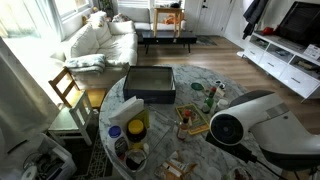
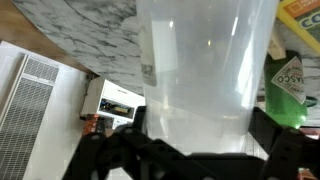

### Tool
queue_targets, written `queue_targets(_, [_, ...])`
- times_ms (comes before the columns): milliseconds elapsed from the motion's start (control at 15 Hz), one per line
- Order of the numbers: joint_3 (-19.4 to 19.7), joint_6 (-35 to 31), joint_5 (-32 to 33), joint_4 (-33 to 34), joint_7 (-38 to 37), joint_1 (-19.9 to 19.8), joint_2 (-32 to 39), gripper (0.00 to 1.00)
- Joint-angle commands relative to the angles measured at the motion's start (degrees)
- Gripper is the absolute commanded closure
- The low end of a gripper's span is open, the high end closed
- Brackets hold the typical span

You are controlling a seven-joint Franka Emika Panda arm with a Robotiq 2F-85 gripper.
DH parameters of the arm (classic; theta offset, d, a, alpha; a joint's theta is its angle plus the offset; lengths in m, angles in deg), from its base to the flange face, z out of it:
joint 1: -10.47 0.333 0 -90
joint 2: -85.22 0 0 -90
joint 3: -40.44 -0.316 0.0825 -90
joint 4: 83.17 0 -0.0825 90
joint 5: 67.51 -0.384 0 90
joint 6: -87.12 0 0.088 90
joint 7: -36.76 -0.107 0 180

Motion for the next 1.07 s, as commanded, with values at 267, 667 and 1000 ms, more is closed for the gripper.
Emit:
queue_targets(267, [1.48, -6.08, -10.26, 0.17, 6.66, 0.05, 0.9, 0.0])
queue_targets(667, [2.53, -16.4, -23.31, -1.01, 15.76, -0.51, 0.91, 0.0])
queue_targets(1000, [3.91, -18.64, -38.99, -1.26, 26.52, -0.88, 0.36, 0.0])
